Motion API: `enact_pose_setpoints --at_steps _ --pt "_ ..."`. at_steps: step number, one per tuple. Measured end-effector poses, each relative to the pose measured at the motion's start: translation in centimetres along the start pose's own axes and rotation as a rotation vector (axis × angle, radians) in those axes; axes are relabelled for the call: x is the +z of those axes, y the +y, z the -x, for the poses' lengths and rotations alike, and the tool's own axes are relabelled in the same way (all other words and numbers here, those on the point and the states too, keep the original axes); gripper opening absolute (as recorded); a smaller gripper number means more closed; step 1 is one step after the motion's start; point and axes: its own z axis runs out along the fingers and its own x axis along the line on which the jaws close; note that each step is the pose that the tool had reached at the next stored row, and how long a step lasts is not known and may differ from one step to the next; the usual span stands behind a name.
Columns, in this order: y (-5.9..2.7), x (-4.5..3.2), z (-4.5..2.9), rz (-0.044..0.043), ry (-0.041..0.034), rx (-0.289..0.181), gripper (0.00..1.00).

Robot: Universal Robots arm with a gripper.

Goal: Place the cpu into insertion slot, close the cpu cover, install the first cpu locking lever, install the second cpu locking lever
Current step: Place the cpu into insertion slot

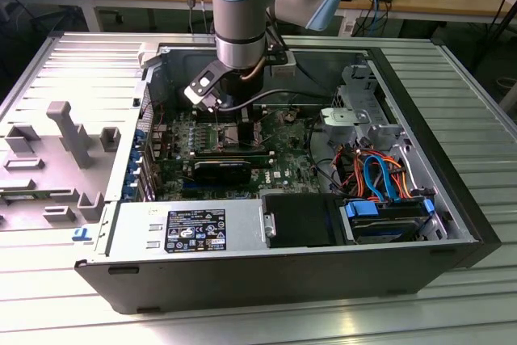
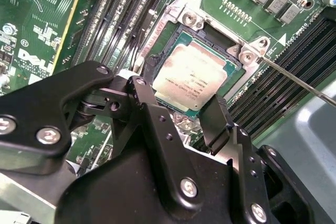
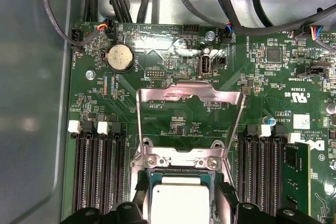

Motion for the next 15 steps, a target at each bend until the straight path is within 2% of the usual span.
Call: enact_pose_setpoints --at_steps 6,7,9,12,13,15 --pt "0.0 0.17 -0.02 0.0 0.0009 0.0 0.62" --pt "-0.01 0.16 -0.02 0.0001 0.0007 0.0 0.68" --pt "-0.03 0.16 -0.02 0.0001 0.0008 0.0 0.68" --pt "-0.47 0.01 -0.02 0.0 0.0024 0.0 0.68" --pt "-0.55 0.0 -0.03 0.0001 0.0061 0.0 0.68" --pt "-0.55 0.0 -0.03 0.0002 0.0064 0.0 0.68"
